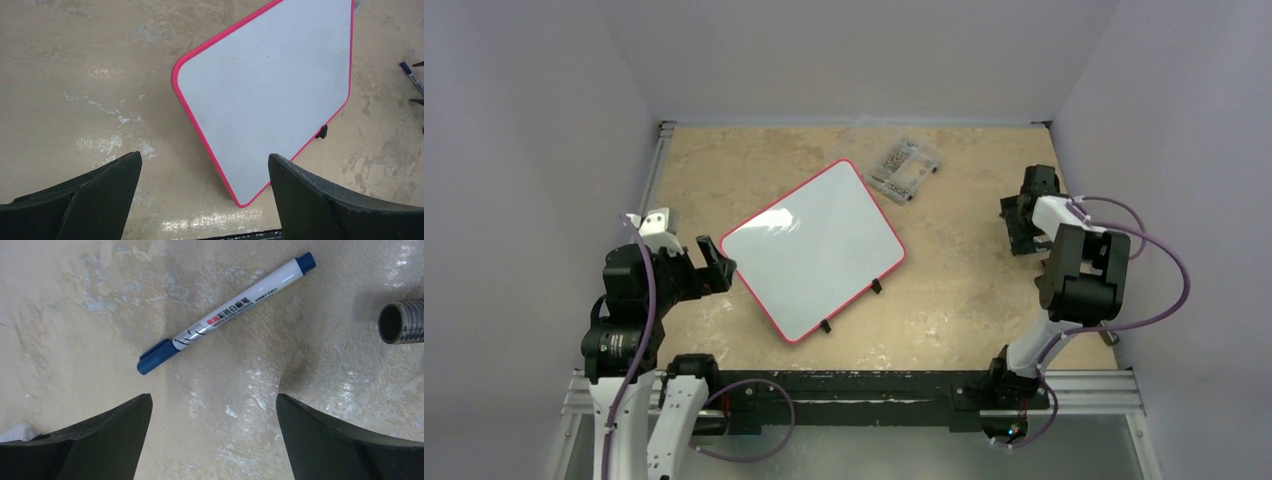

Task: Write a sentence on the whiteboard
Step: Pick up the whiteboard marker from the corner of the board.

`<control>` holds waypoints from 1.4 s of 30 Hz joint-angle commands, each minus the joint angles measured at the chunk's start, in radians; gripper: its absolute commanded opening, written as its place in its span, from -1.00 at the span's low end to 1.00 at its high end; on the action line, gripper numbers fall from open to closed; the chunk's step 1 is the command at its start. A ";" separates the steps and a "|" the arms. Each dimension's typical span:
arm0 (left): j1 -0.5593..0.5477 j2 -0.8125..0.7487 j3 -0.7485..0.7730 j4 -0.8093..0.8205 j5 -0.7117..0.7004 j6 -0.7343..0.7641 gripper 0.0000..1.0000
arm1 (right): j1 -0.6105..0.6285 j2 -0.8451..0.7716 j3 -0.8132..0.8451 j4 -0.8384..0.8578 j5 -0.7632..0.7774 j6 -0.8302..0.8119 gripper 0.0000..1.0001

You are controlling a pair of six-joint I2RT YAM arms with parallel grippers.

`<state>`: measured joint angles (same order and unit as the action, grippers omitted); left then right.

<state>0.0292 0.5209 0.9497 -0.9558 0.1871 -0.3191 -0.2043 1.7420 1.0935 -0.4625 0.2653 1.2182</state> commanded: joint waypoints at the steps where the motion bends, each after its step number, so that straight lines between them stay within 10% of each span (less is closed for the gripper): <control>1: -0.006 -0.025 -0.020 0.052 0.043 0.024 1.00 | -0.006 0.011 0.083 -0.005 0.042 0.047 0.92; 19: -0.040 -0.115 -0.042 0.061 -0.002 0.005 1.00 | -0.010 0.237 0.319 -0.259 0.160 0.104 0.58; 42: -0.130 -0.149 -0.042 0.044 -0.096 -0.012 1.00 | 0.087 0.280 0.348 -0.297 0.120 0.037 -0.69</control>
<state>-0.0940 0.3798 0.9157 -0.9302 0.1150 -0.3218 -0.1574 2.0396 1.4719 -0.7849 0.4217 1.2537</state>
